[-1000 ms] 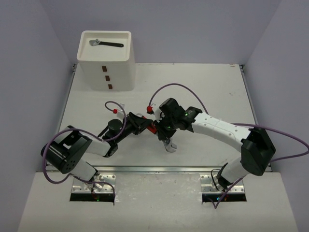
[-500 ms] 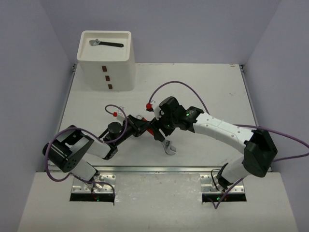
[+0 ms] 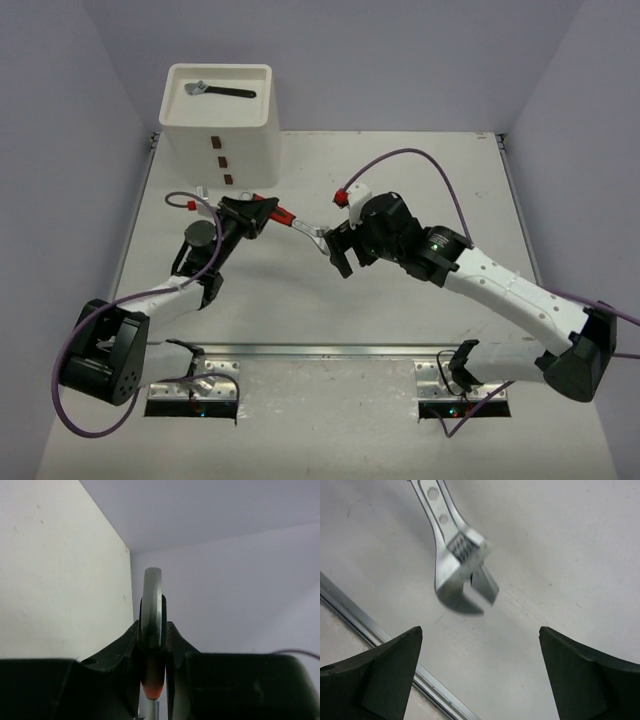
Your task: Sort the tools into containers
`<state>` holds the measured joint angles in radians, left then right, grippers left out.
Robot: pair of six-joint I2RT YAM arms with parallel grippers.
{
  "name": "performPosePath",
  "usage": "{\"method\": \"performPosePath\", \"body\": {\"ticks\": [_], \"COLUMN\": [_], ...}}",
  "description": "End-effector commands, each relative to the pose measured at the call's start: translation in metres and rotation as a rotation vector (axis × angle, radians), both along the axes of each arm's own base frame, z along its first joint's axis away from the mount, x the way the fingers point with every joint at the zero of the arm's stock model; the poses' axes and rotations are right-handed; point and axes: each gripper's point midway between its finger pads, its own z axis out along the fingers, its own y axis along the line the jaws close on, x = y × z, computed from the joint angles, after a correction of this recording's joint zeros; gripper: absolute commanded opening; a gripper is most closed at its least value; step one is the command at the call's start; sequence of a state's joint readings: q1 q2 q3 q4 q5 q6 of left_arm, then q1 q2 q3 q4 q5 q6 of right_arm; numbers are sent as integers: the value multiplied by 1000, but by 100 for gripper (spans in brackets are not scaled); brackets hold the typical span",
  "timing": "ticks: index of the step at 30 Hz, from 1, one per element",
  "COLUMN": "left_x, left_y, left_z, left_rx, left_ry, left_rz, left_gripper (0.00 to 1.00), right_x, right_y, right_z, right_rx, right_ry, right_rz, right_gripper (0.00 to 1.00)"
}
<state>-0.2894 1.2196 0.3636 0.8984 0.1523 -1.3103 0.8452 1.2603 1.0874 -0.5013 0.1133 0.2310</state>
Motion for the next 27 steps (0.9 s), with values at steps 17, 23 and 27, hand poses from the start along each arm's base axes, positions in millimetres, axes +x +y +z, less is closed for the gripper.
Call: {"method": "performPosePath", "body": {"ticks": [17, 23, 27], "left_x": [207, 243, 253], "left_y": [238, 249, 251], "left_z": [195, 183, 166], "left_rx": [-15, 43, 57], "left_ry": [-180, -145, -117], "left_rz": [591, 611, 613], "left_gripper": [0, 0, 0], "right_x": [-25, -27, -27], "right_y": [-87, -90, -88], "right_z": [57, 49, 47], "right_rx": [55, 43, 39], "right_ry": [-156, -147, -143], "right_rz": [-240, -235, -229], "right_gripper": [99, 99, 99]}}
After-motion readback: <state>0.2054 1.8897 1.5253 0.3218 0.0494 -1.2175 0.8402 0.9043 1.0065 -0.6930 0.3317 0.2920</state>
